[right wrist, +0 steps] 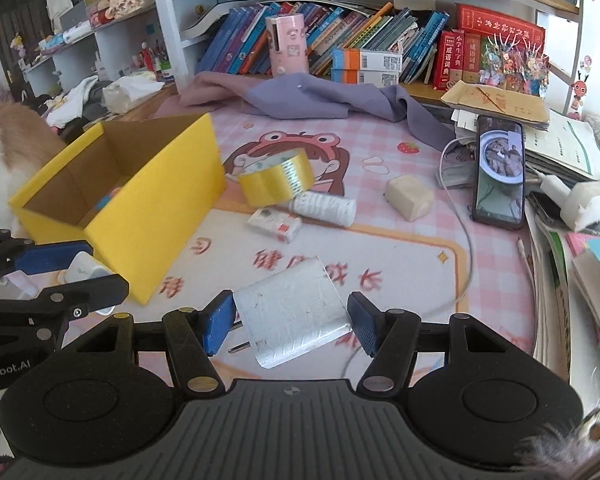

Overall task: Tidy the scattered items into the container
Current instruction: 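Carry the white charger and white block with both grippers over the yellow box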

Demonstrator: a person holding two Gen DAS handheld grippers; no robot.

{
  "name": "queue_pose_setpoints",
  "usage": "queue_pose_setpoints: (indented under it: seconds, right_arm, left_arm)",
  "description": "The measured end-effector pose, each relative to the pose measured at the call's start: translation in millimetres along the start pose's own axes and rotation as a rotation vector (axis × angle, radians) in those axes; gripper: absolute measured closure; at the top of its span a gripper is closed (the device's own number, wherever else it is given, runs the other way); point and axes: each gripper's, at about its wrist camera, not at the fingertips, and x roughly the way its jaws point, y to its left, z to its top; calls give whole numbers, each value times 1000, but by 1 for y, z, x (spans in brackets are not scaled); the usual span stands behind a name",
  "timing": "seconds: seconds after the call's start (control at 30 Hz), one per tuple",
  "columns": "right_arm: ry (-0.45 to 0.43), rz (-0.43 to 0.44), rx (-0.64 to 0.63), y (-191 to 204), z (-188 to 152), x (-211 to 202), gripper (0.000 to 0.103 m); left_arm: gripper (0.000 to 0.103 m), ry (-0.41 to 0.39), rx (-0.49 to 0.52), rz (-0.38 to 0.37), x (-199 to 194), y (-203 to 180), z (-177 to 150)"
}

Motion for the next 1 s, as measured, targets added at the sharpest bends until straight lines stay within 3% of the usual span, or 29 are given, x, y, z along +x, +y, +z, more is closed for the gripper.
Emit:
queue_pose_setpoints:
  seconds: [0.47, 1.0]
  right_arm:
    - [26, -14, -11, 71, -51, -30, 44]
    - [21, 88, -172, 144, -58, -39, 44]
  left_arm:
    - [62, 5, -26, -31, -55, 30, -51]
    - [62, -36, -135, 40, -99, 72, -81]
